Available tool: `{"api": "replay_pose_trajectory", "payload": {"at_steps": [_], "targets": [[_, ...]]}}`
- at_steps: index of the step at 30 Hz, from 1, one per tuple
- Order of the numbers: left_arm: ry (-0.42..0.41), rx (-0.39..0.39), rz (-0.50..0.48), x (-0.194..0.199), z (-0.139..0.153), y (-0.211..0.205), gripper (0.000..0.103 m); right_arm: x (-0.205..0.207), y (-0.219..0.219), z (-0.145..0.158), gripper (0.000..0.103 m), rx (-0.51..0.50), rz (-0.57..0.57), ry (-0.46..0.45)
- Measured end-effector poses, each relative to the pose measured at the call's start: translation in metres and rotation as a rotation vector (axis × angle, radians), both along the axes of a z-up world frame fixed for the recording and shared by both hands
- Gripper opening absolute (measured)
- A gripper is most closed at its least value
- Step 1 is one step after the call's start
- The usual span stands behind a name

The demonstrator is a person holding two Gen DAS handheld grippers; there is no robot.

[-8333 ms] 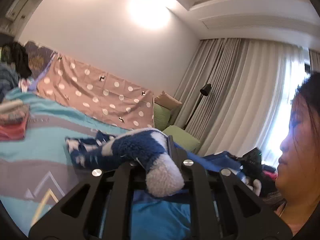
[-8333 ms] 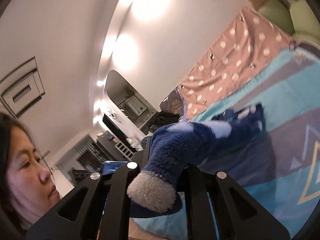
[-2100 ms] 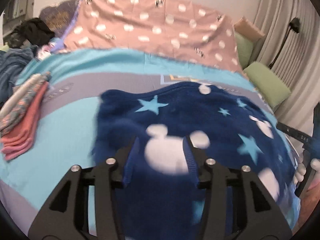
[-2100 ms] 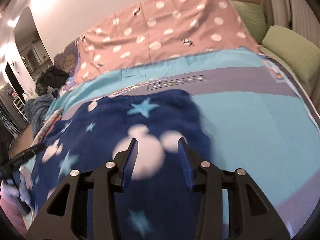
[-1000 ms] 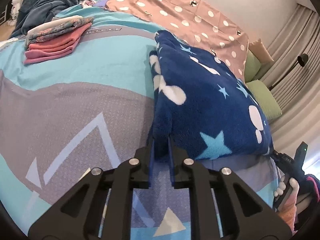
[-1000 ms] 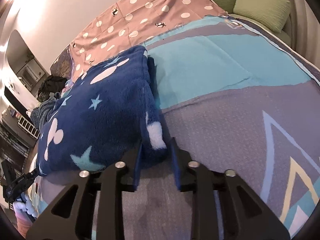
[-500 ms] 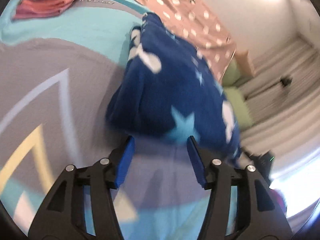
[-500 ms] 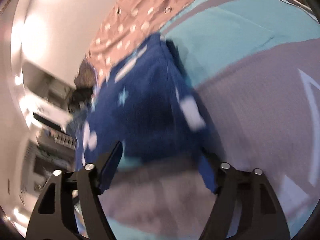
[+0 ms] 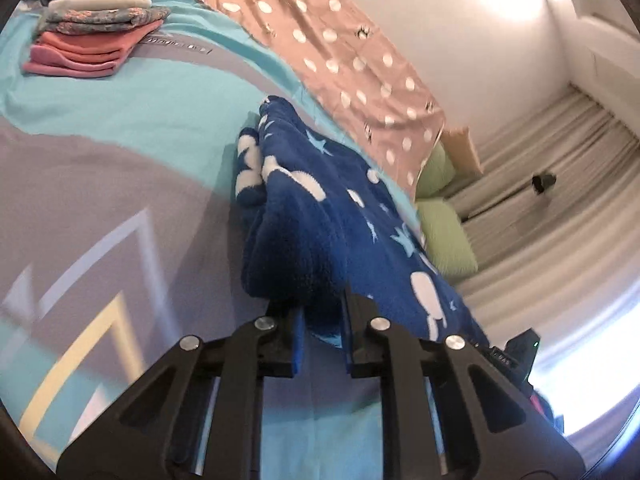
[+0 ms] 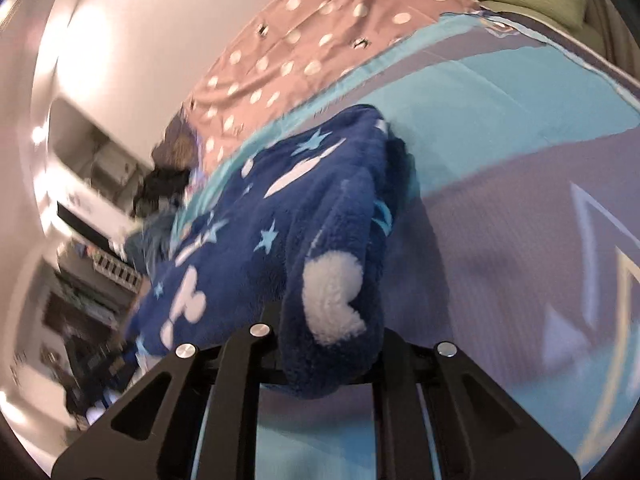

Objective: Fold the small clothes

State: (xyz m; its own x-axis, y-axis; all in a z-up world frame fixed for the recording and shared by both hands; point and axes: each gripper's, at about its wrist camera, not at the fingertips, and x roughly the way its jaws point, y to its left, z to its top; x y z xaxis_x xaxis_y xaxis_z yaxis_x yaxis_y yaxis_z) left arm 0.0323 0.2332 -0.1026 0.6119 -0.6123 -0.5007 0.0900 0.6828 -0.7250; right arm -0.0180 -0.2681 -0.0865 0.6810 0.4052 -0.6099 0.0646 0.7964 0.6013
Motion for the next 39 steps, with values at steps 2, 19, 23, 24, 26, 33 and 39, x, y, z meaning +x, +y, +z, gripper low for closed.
{"api": "replay_pose_trajectory", "payload": {"at_steps": [2, 19, 23, 24, 26, 33, 39], "targets": [[0.025, 0.079, -0.013, -0.018, -0.001, -0.001, 0.017, -0.021, 0.006, -0.008, 0.019, -0.038, 0.027, 0.039], [-0.289, 0.615, -0.378, 0.021, 0.101, -0.238, 0.041, -0.062, -0.021, -0.029, 0.05, -0.058, 0.064, -0.107], [-0.217, 0.634, -0.582, 0.057, 0.083, -0.335, 0.04, -0.055, -0.03, -0.037, 0.05, -0.01, 0.072, -0.106], [-0.184, 0.662, -0.628, 0.064, 0.075, -0.361, 0.038, -0.055, -0.03, -0.037, 0.05, -0.004, 0.074, -0.102], [-0.134, 0.719, -0.681, 0.075, 0.063, -0.399, 0.035, -0.053, -0.034, -0.04, 0.05, 0.0, 0.087, -0.093], [0.025, 0.92, -0.753, 0.118, 0.023, -0.473, 0.037, -0.05, -0.048, -0.049, 0.05, 0.042, 0.132, -0.105], [0.055, 1.042, -0.773, 0.134, 0.002, -0.492, 0.043, -0.042, -0.052, -0.049, 0.05, 0.065, 0.175, -0.133]]}}
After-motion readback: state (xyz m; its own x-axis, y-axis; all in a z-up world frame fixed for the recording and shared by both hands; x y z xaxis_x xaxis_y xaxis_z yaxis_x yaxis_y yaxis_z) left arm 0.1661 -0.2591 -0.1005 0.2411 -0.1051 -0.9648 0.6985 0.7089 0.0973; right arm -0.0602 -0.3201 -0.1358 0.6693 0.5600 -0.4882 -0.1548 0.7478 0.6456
